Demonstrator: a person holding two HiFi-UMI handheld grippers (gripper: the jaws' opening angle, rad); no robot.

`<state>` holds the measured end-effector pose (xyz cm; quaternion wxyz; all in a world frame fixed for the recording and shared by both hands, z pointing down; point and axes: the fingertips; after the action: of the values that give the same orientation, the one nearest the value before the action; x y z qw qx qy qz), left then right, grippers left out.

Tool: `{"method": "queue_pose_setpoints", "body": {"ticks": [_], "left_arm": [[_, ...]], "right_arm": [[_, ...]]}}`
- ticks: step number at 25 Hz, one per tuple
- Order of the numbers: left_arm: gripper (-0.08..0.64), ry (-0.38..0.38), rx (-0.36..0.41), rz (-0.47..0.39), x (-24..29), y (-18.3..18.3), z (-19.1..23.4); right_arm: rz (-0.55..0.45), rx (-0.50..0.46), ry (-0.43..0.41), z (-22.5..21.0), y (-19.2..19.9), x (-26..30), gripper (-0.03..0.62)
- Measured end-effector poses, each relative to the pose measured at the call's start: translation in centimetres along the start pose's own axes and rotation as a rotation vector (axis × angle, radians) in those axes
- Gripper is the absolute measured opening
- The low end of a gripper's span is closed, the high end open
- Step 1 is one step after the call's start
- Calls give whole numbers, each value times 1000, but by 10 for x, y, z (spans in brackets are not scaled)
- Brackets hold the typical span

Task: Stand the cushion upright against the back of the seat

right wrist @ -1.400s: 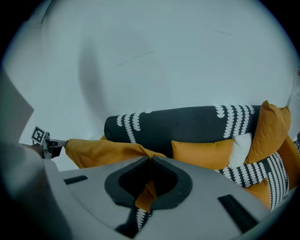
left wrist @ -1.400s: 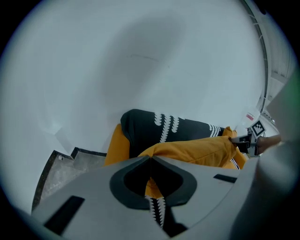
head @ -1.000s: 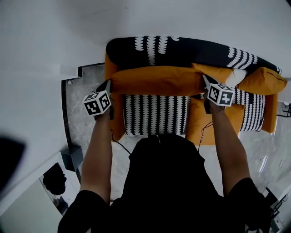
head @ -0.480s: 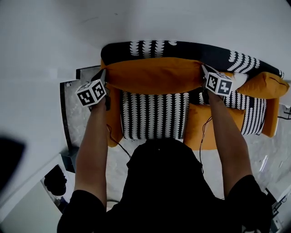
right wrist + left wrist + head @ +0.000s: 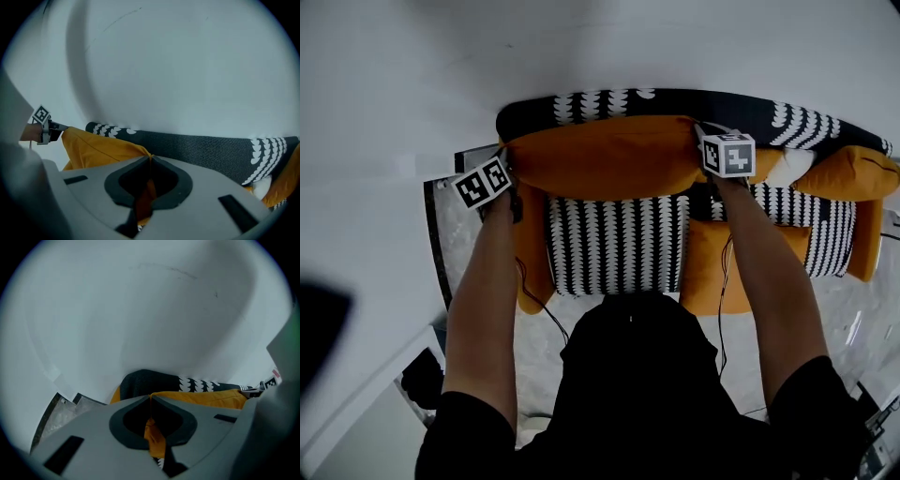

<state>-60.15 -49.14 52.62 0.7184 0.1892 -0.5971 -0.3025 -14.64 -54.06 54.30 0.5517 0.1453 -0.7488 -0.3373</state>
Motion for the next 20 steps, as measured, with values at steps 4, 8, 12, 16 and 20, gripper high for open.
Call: {"method": "queue_pose_setpoints", "body": {"ticks": [4, 8, 12, 16, 20], "left_arm": [[23, 6, 48, -39, 7, -8, -1], [39, 40, 128, -90, 2, -15, -14], [94, 64, 180, -121, -10, -18, -24], [100, 73, 195, -144, -24, -21, -13], [100, 57, 229, -145, -43, -21, -5]], "right_arm": [[9, 8, 3, -4, 0, 13, 41], [58, -2, 2, -11, 4, 27, 41], [92, -13, 8, -14, 7, 39, 41], [106, -27, 14, -15, 6, 39, 41], [112, -7, 31, -14, 4, 32, 43]]}}
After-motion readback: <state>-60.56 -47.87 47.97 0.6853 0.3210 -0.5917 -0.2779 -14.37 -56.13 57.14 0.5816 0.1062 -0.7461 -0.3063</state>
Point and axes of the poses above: the fingertips, and each gripper's own axes: x forward along the fingers, z to its left, y out of its underside, and after that the axes turned 3 degrees about -z, right-handed
